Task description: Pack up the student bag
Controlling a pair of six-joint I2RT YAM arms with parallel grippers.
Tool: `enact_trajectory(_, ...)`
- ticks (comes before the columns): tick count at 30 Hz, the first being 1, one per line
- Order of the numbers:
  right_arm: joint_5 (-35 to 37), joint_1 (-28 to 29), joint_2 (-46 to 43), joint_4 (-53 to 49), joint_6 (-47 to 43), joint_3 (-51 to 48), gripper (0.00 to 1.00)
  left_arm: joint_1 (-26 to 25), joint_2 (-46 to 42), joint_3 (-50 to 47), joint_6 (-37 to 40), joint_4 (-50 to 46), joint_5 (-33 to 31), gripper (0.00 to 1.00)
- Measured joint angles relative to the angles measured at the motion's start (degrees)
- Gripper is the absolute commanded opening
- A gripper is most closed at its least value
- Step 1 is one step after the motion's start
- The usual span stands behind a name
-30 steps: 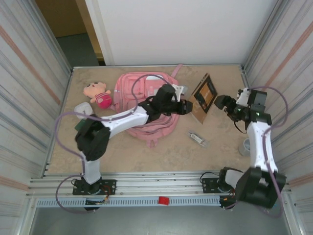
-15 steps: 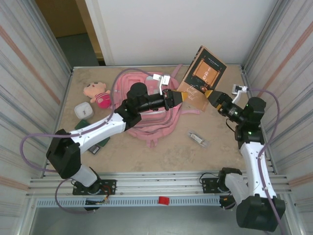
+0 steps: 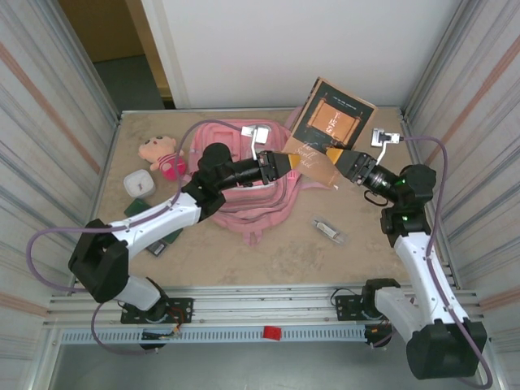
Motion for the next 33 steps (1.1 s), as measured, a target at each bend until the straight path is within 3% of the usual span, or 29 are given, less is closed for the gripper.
enact_trajectory(4,3.0,0.7,-0.8,-3.4,-2.5,0.1,0.09,0.0,-0.6,0.0,0.2,0.0,0.1,0.12)
enact_trajectory(6,4.1,0.9,-0.5,-5.7,-4.7,0.2,0.01,0.0,-1.5,-0.1,0.9,-0.5,0.1,0.21)
enact_trajectory(10,4.3,2.3,-0.2,-15.5,-14.6,3.9,0.00,0.0,-4.0,-1.0,5.2,-5.9,-1.5,0.53)
enact_trajectory(14,5.8,3.4,-0.1,-30.3,-30.8,9.4,0.00,0.3,-9.1,-1.0,14.1,-16.8,-5.1,0.68)
enact_trajectory(18,9.9,6.5,1.5,-44.1,-49.5,13.7,0.00,0.7,-17.2,-1.0,29.6,-29.3,-8.2,0.84)
enact_trajectory(26,20.6,21.0,6.1,-62.5,-81.0,14.0,0.00,0.9,-26.5,0.2,64.0,-52.9,-11.1,0.94)
enact_trajectory(33,25.4,30.4,10.2,-68.5,-97.8,14.0,0.00,3.1,-23.8,0.5,76.4,-63.2,-12.9,0.95)
